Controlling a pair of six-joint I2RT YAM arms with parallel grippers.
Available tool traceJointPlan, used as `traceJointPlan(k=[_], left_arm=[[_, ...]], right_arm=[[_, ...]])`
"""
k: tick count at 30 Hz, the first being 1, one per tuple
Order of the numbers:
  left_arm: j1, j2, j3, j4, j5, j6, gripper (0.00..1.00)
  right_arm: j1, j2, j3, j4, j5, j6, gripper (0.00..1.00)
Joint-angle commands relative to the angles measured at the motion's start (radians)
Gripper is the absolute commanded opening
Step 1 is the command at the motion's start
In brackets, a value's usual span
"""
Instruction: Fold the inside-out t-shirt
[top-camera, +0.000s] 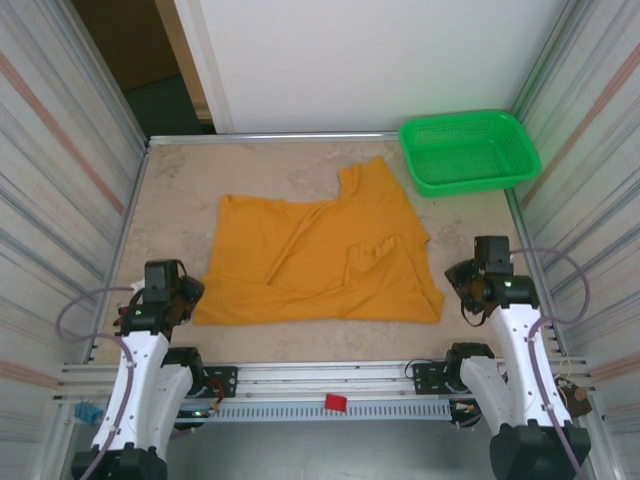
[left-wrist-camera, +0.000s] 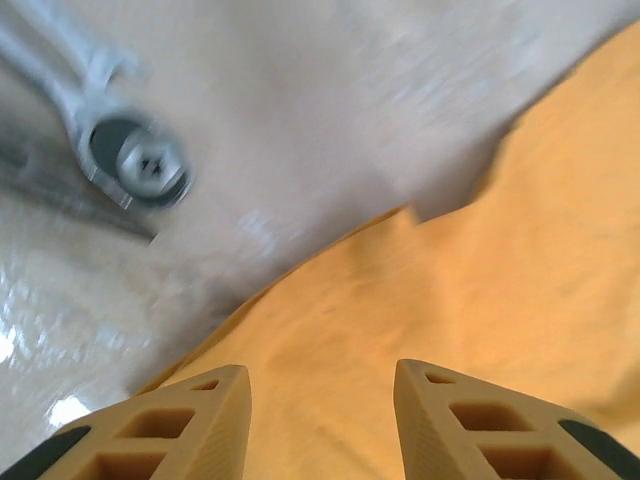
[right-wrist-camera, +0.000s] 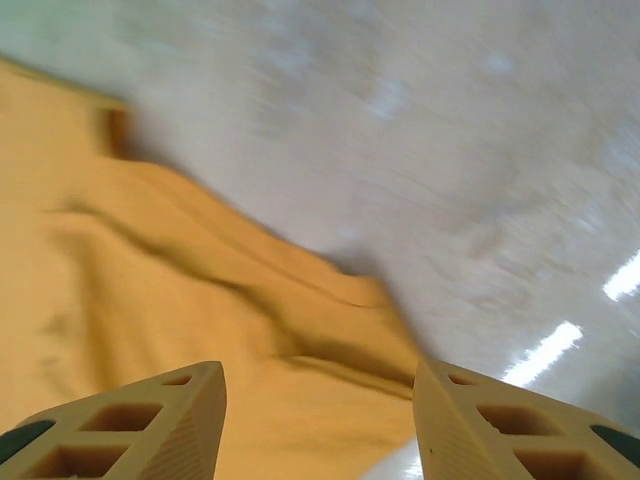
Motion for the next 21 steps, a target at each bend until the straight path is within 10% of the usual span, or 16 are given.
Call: traceJointPlan(k=[1,11,21], left_arm=[[0.006,0.050,0.091,0.078,-0.046,0.114,0.43],[-0.008,0.822,0.597,0.287,0.188,0.490,0.47],[-0.048,1.226,0.911,0.337,0.215,0.589,0.48]], right_arm=[[0.050,0.148,0.158,0.106,-0.051,-0.158,0.50],[0.258,1.056,0.976,0.079,-0.082,-0.510,0.52],[0.270,1.566,1.551,0.037,0.054,-0.676,0.59]])
